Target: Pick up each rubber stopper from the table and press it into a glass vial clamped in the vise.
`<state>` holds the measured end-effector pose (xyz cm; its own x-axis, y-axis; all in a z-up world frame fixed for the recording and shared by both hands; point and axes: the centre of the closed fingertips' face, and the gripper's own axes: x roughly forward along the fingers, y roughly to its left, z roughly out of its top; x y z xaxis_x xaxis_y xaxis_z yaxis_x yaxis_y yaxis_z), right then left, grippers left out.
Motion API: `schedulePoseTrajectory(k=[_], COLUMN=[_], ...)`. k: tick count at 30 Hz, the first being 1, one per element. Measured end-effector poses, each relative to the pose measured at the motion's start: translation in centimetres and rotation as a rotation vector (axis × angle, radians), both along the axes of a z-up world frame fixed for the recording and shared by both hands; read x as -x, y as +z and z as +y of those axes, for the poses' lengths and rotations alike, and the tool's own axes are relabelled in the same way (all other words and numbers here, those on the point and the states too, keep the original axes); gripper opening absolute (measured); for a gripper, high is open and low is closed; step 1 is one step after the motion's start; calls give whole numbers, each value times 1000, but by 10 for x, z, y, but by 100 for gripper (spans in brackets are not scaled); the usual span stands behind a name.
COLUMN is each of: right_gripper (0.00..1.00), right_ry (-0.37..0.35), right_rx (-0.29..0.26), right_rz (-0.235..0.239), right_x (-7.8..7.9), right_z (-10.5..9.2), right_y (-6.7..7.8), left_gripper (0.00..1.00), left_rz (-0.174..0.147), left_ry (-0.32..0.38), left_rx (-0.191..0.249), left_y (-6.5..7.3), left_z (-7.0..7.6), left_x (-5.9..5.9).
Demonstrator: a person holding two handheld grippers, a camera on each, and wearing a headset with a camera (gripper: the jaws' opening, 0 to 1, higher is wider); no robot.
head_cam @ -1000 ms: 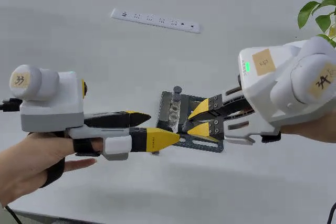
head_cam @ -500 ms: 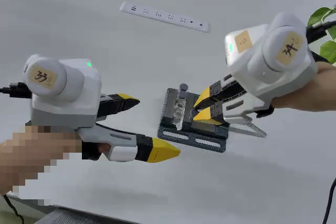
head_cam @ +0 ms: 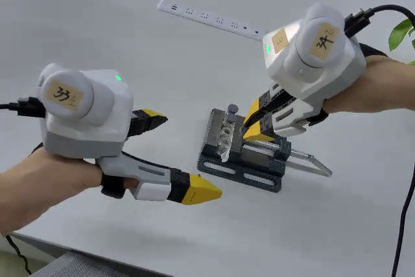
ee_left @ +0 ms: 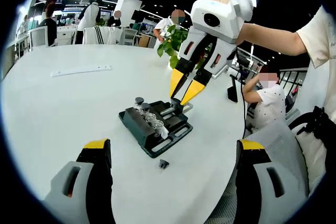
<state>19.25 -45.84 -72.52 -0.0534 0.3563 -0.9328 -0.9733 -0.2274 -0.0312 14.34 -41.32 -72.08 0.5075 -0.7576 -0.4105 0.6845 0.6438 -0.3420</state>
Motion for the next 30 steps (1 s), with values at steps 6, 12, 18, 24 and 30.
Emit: schedulePoseTrajectory(k=[6,12,18,24,30], right_gripper=[6,6,6,6,6], right_ry=[7,0,2,4,3], right_rx=[32,49,58,71,79], right_rz=[1,0,2,4,7], right_x=[-8,-17,-20,-23,-22], right_z=[2,4,9,11,10], right_y=[-3,-7,-11,-17,-20], left_gripper=[99,99,99,98,98], left_rz=[0,-1,1,5,3], left_ry=[5,9,12,15,20], left_rx=[-2,-2,0,2,4], left_y=[-3,-5,-6,-9,-9], left_z=[1,3,5,7,8], left_x=[0,0,0,0,0])
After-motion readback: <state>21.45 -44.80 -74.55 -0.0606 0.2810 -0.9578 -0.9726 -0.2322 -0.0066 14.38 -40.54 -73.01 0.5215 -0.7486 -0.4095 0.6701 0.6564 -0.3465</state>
